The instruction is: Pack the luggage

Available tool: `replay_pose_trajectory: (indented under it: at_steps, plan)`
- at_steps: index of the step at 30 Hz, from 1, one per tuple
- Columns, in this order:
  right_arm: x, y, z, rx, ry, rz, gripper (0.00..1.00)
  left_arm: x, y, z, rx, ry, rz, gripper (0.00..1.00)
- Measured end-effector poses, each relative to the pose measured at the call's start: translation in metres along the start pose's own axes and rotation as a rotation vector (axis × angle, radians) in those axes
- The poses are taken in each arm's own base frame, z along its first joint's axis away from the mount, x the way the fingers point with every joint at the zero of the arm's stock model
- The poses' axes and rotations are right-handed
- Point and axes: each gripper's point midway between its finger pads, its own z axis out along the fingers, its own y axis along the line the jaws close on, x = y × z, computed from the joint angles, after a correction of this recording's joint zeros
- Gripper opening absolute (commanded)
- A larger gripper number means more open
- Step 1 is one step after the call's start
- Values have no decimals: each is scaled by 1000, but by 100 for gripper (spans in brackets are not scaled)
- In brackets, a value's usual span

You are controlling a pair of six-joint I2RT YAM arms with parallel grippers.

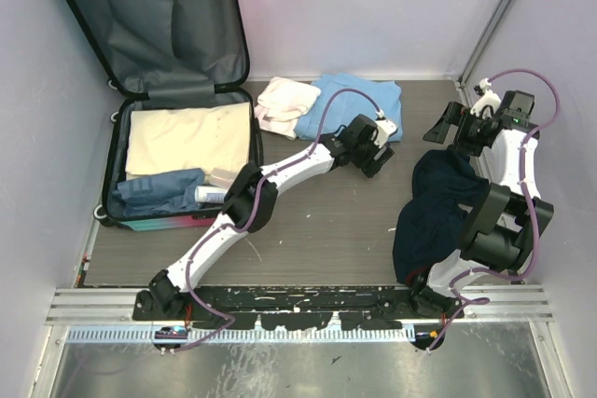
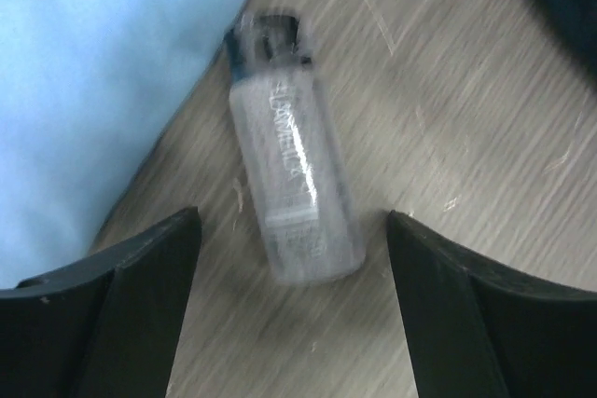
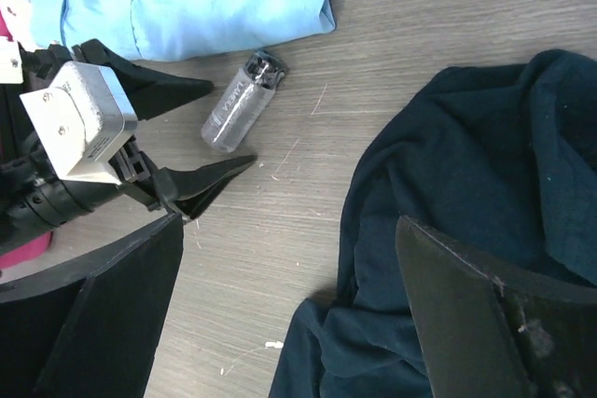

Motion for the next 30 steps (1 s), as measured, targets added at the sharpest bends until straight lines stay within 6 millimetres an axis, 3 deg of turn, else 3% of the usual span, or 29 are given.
replay_pose_trajectory:
  at_steps: [3,6,11,16,20,24,27,30]
  plan:
    - [-3,0,-4,6,7,-7,100,-5,-2,14,-1,-42,9,73]
    - [-12,1,-8,13,-8,-32,100,-11,-5,19,4,-71,17,56]
    - [-12,-1,-10,24,-6,-53,99,-9,-4,20,19,-67,29,21]
    - [-10,0,-14,31,-11,-69,98,3,-3,4,52,-26,59,5]
    - [-4,4,-17,23,-12,-70,96,22,5,-27,68,50,80,1]
    - [-1,8,-14,5,-8,-70,95,40,18,-73,99,121,47,0]
    - [1,17,-7,-7,3,-89,95,35,35,-115,119,128,26,0]
    - [7,39,7,-38,30,-140,94,21,54,-172,150,89,-10,0]
